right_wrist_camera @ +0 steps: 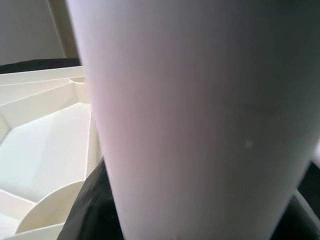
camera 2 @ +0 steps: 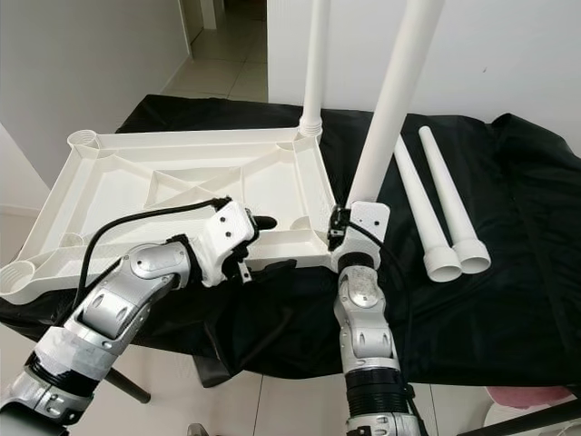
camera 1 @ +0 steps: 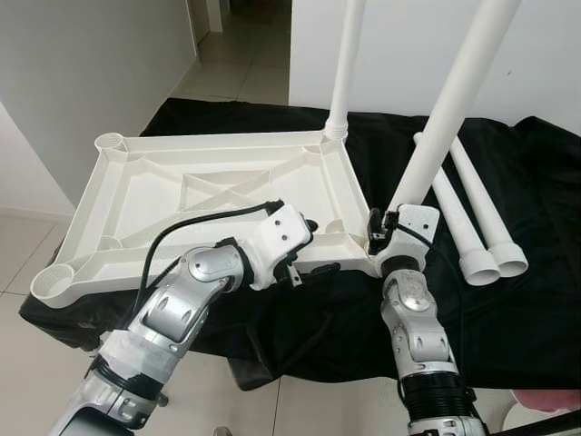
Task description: Building children table
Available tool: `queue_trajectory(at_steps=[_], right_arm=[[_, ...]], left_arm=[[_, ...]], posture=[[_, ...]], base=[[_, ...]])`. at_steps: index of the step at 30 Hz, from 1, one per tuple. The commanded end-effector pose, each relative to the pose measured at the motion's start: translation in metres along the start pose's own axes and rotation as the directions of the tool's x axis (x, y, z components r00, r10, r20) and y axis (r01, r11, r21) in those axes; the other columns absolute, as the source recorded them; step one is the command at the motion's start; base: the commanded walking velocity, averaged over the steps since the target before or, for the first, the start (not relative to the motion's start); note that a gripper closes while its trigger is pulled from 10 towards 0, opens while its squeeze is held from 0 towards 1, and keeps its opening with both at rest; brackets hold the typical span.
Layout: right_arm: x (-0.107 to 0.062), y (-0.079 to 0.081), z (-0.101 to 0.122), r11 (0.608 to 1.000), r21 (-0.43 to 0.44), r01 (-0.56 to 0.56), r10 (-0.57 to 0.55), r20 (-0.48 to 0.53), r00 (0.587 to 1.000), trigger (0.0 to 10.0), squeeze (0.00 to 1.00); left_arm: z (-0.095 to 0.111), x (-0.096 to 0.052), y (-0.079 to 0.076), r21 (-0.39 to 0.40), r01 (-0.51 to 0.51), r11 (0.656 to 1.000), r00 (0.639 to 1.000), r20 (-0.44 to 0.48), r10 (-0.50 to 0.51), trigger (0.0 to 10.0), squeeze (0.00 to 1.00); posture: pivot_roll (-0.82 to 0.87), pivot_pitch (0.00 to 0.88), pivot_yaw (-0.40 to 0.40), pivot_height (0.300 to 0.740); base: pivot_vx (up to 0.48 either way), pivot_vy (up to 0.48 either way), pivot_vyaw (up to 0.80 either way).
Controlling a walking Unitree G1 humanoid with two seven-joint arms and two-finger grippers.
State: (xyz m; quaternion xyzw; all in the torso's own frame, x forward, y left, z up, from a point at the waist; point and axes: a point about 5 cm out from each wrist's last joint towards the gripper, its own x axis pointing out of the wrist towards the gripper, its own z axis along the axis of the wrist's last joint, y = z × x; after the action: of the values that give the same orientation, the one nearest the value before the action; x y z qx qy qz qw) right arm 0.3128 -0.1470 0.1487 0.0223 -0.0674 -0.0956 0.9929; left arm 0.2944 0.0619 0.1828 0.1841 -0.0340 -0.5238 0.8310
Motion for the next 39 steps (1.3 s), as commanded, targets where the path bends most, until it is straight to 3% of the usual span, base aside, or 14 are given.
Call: queue_trajectory(at_steps=[1, 2, 3, 20, 21, 25, 28, 29, 30, 32, 33, 36, 37, 39], right_arm=[[-0.001, -0.001, -0.01, 1.0, -0.006, 0.005, -0.006, -0.055, 0.998, 10.0, 0.0], [0.0, -0.001, -0.008, 1.0, -0.007, -0.001, 0.001, -0.05, 0.999, 10.0, 0.0], [0.0, -0.002, -0.006, 1.0, 0.001, -0.012, 0.012, -0.039, 0.999, 10.0, 1.0], [-0.016, -0.011, 0.012, 0.999, -0.001, -0.049, 0.048, 0.083, 0.995, 10.0, 1.0], [-0.023, -0.011, 0.014, 0.997, 0.021, -0.069, 0.067, 0.105, 0.992, 10.0, 0.0], [-0.045, -0.012, 0.013, 0.994, 0.047, -0.1, 0.093, 0.137, 0.986, 10.0, 0.0], [-0.051, -0.013, 0.012, 0.994, 0.045, -0.103, 0.097, 0.13, 0.987, 10.0, 0.0], [-0.058, -0.017, 0.01, 0.994, 0.04, -0.106, 0.101, 0.124, 0.987, 9.6, 0.0], [-0.065, -0.021, 0.009, 0.993, 0.023, -0.114, 0.111, 0.118, 0.987, 4.4, 0.0], [-0.065, -0.021, 0.009, 0.993, 0.023, -0.114, 0.111, 0.118, 0.987, 4.4, 0.0], [-0.07, -0.025, 0.008, 0.993, 0.011, -0.12, 0.118, 0.114, 0.986, 2.8, 0.0], [-0.074, -0.027, 0.006, 0.992, 0.011, -0.127, 0.125, 0.104, 0.987, 2.8, 0.0], [-0.078, -0.029, 0.005, 0.99, 0.005, -0.14, 0.138, 0.097, 0.986, 0.0, 0.0], [-0.082, -0.032, 0.004, 0.989, 0.001, -0.148, 0.147, 0.087, 0.985, 0.0, 0.0]], left_arm=[[0.0, -0.002, 0.008, 0.017, -0.028, 0.999, 1.0, -0.013, 0.029, 10.0, 0.0], [0.0, -0.004, 0.012, 0.023, -0.042, 0.999, 0.999, -0.016, 0.042, 10.0, 0.0], [0.0, -0.006, 0.016, 0.032, -0.061, 0.998, 0.998, -0.021, 0.062, 10.0, 0.0], [-0.004, -0.023, 0.041, 0.062, -0.167, 0.984, 0.984, -0.052, 0.17, 10.0, 0.0], [-0.005, -0.026, 0.045, 0.065, -0.189, 0.98, 0.979, -0.06, 0.193, 10.0, 0.0], [-0.007, -0.034, 0.058, 0.069, -0.249, 0.966, 0.965, -0.069, 0.254, 10.0, 0.0], [-0.007, -0.036, 0.062, 0.068, -0.268, 0.961, 0.96, -0.067, 0.272, 10.0, 0.0], [-0.008, -0.038, 0.066, 0.056, -0.298, 0.953, 0.951, -0.071, 0.301, 10.0, 0.0], [-0.01, -0.039, 0.069, 0.051, -0.317, 0.947, 0.944, -0.077, 0.32, 10.0, 0.0], [-0.01, -0.039, 0.069, 0.051, -0.317, 0.947, 0.944, -0.077, 0.32, 10.0, 0.0], [-0.012, -0.039, 0.07, 0.046, -0.325, 0.945, 0.941, -0.086, 0.328, 10.0, 0.0], [-0.013, -0.039, 0.07, 0.044, -0.329, 0.943, 0.939, -0.092, 0.332, 10.0, 0.0], [-0.014, -0.04, 0.072, 0.047, -0.339, 0.94, 0.935, -0.097, 0.342, 10.0, 0.0], [-0.015, -0.041, 0.075, 0.048, -0.358, 0.933, 0.927, -0.105, 0.361, 10.0, 0.0]], posture=[[-0.05, 0.049, 0.019, 0.74], [-0.05, 0.049, 0.019, 0.74], [-0.05, 0.049, 0.017, 0.74], [-0.04, 0.055, 0.006, 0.74], [-0.04, 0.057, 0.008, 0.74], [-0.05, 0.063, 0.01, 0.74], [-0.05, 0.065, 0.011, 0.74], [-0.05, 0.068, 0.016, 0.74], [-0.06, 0.069, 0.02, 0.74], [-0.06, 0.069, 0.02, 0.74], [-0.06, 0.069, 0.02, 0.74], [-0.07, 0.071, 0.023, 0.74], [-0.07, 0.071, 0.025, 0.74], [-0.07, 0.073, 0.025, 0.74]], base=[[0.0, 0.0, 0.0], [0.0, 0.0, 0.0], [0.0, 0.0, 0.0], [0.0, 0.0, 0.0], [0.0, 0.0, 0.0], [0.0, 0.0, 0.0], [0.0, 0.0, 0.0], [0.0, 0.0, 0.0], [0.0, 0.0, 0.0], [0.0, 0.0, 0.0], [0.0, 0.0, 0.0], [0.0, 0.0, 0.0], [0.0, 0.0, 0.0], [0.0, 0.0, 0.0]])
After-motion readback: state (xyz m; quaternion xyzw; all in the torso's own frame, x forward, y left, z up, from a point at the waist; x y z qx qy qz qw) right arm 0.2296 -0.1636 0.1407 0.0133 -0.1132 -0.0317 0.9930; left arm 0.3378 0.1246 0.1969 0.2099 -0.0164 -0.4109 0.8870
